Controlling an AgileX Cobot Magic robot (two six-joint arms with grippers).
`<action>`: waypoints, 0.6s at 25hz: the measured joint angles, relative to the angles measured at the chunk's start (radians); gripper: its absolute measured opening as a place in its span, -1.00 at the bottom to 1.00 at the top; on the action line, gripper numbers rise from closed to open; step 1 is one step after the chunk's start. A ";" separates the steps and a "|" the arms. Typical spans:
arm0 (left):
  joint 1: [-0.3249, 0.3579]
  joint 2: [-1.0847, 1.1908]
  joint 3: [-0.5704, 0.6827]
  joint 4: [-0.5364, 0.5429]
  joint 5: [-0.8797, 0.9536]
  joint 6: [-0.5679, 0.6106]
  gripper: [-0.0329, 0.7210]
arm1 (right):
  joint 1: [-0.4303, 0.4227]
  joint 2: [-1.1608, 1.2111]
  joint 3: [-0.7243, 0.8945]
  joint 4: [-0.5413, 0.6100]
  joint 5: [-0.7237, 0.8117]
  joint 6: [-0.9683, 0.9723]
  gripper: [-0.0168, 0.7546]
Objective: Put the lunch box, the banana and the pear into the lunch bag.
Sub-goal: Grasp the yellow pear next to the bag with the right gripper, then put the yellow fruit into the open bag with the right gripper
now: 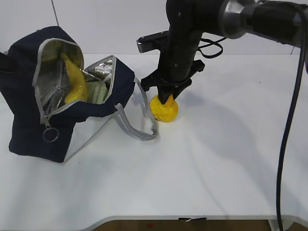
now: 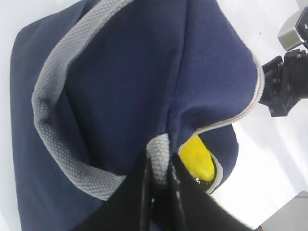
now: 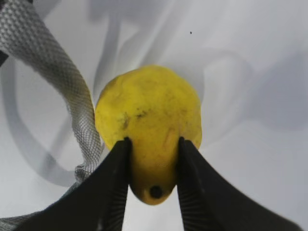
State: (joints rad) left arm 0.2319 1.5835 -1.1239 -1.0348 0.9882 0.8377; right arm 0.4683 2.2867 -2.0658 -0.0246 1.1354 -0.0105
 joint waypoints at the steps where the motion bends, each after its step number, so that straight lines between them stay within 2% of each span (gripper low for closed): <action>1: 0.000 0.000 0.000 0.000 0.000 0.000 -0.85 | 0.000 0.000 -0.002 0.000 0.005 0.000 -0.33; 4: 0.000 0.000 0.000 0.000 0.000 0.000 -0.85 | 0.000 0.000 -0.033 0.000 0.080 0.000 -0.33; 10: 0.000 0.000 0.000 0.000 -0.004 0.000 -0.85 | 0.000 -0.002 -0.163 0.000 0.100 0.000 -0.33; 15: 0.000 0.000 0.000 0.000 -0.008 0.000 -0.85 | -0.001 -0.049 -0.180 0.077 0.110 0.000 -0.33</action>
State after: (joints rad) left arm 0.2319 1.5835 -1.1239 -1.0348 0.9805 0.8377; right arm 0.4677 2.2374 -2.2453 0.0523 1.2451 -0.0105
